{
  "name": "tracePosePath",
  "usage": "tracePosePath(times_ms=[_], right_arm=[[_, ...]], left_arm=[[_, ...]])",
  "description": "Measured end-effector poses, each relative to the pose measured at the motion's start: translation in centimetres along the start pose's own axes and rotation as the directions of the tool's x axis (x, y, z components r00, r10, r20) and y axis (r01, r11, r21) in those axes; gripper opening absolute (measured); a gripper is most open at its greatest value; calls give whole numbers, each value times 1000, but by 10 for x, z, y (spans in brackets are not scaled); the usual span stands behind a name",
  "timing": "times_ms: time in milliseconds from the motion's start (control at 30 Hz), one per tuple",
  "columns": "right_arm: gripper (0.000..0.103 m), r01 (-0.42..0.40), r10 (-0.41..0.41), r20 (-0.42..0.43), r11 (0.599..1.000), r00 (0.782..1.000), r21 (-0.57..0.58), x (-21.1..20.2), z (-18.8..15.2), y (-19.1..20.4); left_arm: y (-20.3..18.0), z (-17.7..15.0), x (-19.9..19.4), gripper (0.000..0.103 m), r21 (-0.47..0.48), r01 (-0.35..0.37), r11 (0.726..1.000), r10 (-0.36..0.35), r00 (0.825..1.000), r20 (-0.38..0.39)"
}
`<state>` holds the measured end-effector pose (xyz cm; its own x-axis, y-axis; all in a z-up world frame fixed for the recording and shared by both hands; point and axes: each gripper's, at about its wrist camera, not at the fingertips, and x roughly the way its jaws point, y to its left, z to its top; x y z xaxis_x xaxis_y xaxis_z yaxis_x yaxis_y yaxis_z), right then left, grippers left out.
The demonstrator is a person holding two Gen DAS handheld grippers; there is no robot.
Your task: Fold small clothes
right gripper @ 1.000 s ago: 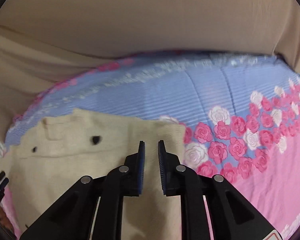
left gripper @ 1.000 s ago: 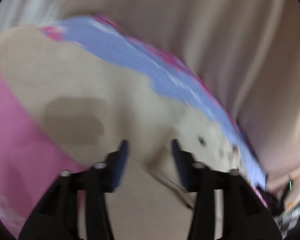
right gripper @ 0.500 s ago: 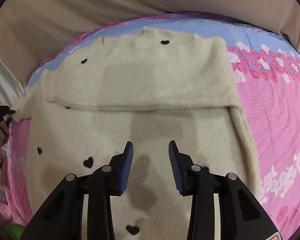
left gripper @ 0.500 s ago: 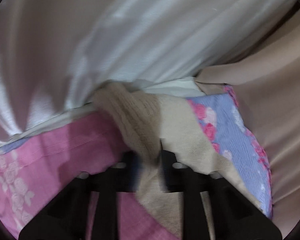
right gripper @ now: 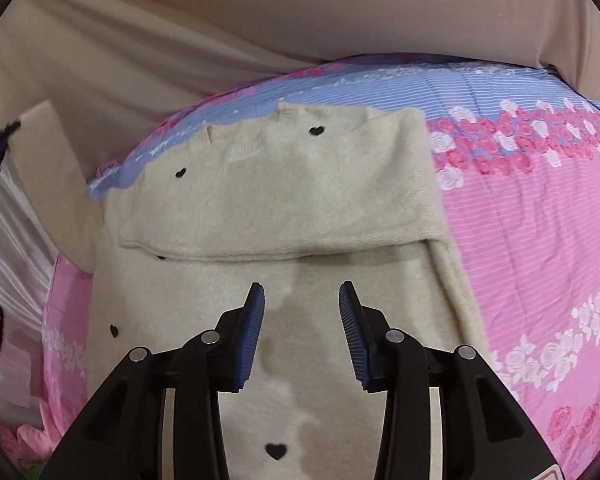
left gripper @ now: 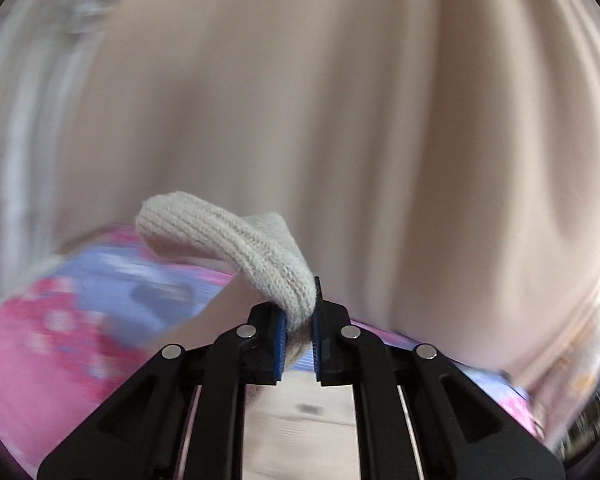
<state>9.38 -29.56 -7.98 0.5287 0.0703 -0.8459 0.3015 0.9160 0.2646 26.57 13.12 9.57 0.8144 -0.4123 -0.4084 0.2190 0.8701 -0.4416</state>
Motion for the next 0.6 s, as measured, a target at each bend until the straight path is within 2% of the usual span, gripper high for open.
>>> tracePosePath(times_ms=[67,133,200,267,333,433,467,500,533,600], right_arm=[[40,4,-4,13,1000,1000,17,-10,0,-15],[40,10,-11,25,999,1000,42,-20,-2,-34],[40,18,-20,32,998,999,66,-27,-5,-53],[41,23,-25,33,996,999,85,-32,-8,-71],[42,36,-39,25,994,999,99,-34,-11,-86],[42,42,-41,-7,994,999,103,-28,-13,-104],[42,36,-35,-19,994,999,99,-25,-11,-106],[42,31,-29,-26,995,999,97,-23,-8,-107],[45,19,-16,-31,995,999,93,-20,-4,-107],[52,-32,36,-36,996,999,84,-12,11,-102]], left_arm=[[-48,-20,14,9,33,73,997,-72,996,-48],[-91,-51,36,9,37,135,990,-129,984,-125],[-126,-92,58,9,24,170,985,-161,963,-215],[-149,-133,81,9,16,170,985,-157,941,-299],[-167,-186,109,13,8,154,988,-138,900,-413],[-167,-263,133,17,-14,54,998,-53,832,-553],[-163,-277,134,17,-35,29,999,-43,815,-577],[-156,-288,126,18,-81,22,996,-65,812,-579],[-153,-290,113,21,-116,30,993,-90,822,-562],[-135,-287,85,40,-157,24,987,-100,860,-501]])
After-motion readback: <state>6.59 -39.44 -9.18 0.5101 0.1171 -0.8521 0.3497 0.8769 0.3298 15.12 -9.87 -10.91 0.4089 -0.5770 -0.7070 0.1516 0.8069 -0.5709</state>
